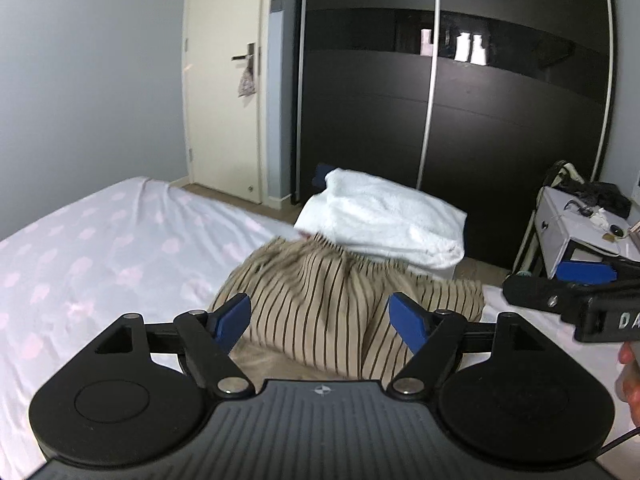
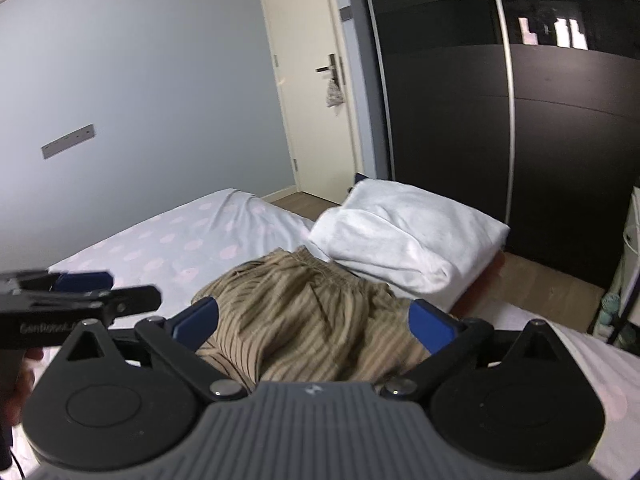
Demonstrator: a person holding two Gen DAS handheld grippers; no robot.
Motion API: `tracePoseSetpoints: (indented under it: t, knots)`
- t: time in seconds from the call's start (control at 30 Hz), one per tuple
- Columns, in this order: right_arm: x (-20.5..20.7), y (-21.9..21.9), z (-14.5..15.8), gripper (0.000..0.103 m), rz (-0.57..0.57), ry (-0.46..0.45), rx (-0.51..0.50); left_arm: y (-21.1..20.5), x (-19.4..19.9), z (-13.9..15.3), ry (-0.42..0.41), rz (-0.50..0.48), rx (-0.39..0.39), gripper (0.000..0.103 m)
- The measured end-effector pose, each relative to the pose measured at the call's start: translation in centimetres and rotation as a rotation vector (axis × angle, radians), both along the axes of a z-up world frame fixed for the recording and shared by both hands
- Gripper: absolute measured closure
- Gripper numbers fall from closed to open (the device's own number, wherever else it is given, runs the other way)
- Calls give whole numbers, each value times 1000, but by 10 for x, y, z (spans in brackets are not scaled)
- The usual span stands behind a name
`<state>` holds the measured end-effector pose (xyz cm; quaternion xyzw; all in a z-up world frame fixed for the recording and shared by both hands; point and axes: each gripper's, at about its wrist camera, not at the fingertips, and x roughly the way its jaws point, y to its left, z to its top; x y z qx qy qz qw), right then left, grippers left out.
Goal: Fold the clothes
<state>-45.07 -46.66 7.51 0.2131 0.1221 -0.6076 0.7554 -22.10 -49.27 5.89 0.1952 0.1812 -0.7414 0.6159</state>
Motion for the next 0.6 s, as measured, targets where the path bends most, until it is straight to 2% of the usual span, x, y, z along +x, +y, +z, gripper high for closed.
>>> tracePoseSetpoints:
  t: [0.13, 0.27, 0.4, 0.6]
  knots:
    - [-2, 14, -11, 1, -7, 5, 17, 17, 0, -14, 25, 55, 2, 28]
    - [2, 25, -22, 1, -5, 47, 15, 30, -2, -28, 49, 90, 11, 28]
    - [6, 33, -32, 1, 10, 75, 27, 40, -8, -34, 37, 105, 15, 28]
    - [10, 45, -33, 1, 17, 115, -14, 55, -15, -41, 19, 128, 21, 28]
